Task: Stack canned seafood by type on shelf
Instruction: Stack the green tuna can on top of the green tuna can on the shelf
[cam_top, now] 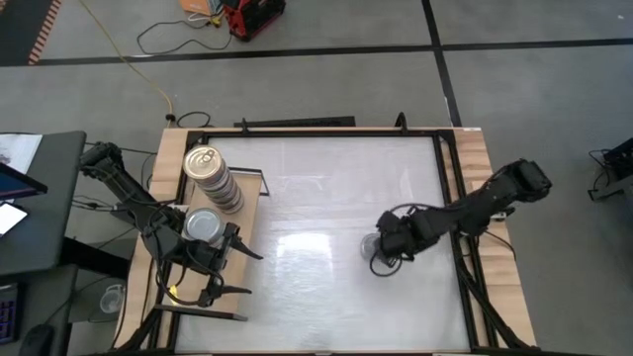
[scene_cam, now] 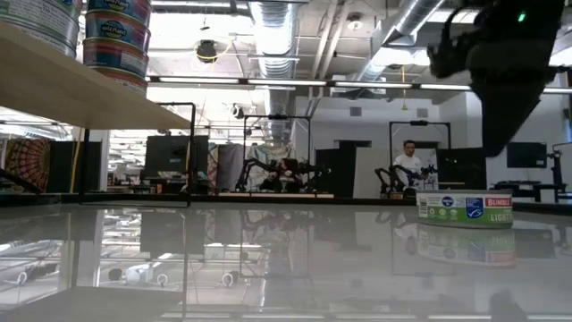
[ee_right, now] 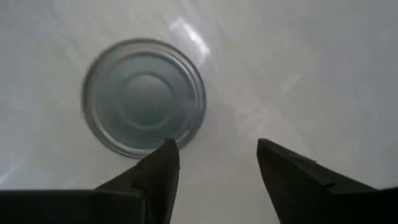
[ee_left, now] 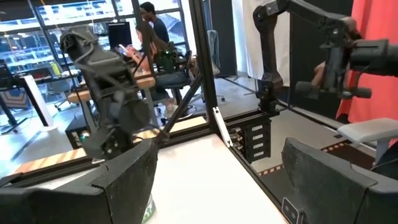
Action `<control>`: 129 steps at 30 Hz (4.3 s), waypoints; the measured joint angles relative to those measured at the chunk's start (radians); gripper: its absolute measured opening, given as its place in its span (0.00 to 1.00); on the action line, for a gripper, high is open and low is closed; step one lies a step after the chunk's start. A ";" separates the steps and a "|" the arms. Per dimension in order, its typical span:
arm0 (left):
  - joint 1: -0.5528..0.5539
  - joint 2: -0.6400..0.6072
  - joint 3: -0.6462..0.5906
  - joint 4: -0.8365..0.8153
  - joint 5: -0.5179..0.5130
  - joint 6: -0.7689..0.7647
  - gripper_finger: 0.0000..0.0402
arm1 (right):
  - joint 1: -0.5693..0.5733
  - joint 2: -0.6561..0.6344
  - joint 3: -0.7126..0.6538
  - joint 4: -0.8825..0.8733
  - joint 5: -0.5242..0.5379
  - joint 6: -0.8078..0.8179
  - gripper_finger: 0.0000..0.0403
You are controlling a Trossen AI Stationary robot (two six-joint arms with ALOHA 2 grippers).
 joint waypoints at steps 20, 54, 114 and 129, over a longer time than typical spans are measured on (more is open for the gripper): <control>0.000 0.000 0.000 -0.006 -0.034 0.033 0.83 | -0.252 -0.113 -0.251 0.391 -0.241 -0.262 0.24; -0.123 -0.028 0.000 0.026 0.072 0.163 0.83 | -0.294 -0.109 -0.316 0.329 -0.174 -0.181 0.08; -0.122 -0.028 0.000 0.014 -0.041 0.163 0.83 | 0.220 0.158 -0.035 0.007 0.215 -0.477 0.42; -0.122 -0.028 0.000 0.014 -0.053 0.168 0.83 | 0.217 0.173 -0.117 0.116 0.246 -0.467 0.29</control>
